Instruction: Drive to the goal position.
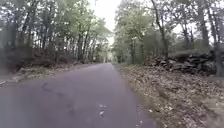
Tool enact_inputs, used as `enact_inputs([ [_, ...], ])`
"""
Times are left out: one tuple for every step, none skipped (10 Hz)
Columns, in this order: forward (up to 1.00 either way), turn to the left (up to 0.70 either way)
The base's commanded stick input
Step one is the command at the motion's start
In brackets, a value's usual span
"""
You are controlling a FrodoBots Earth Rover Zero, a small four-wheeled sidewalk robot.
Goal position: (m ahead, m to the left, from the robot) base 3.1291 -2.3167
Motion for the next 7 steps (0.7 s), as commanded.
enact_inputs([
  [0.70, 0.00],
  [0.70, 0.00],
  [0.70, 0.00],
  [0.70, 0.00],
  [0.70, 0.00],
  [0.70, 0.00],
  [0.70, 0.00],
])
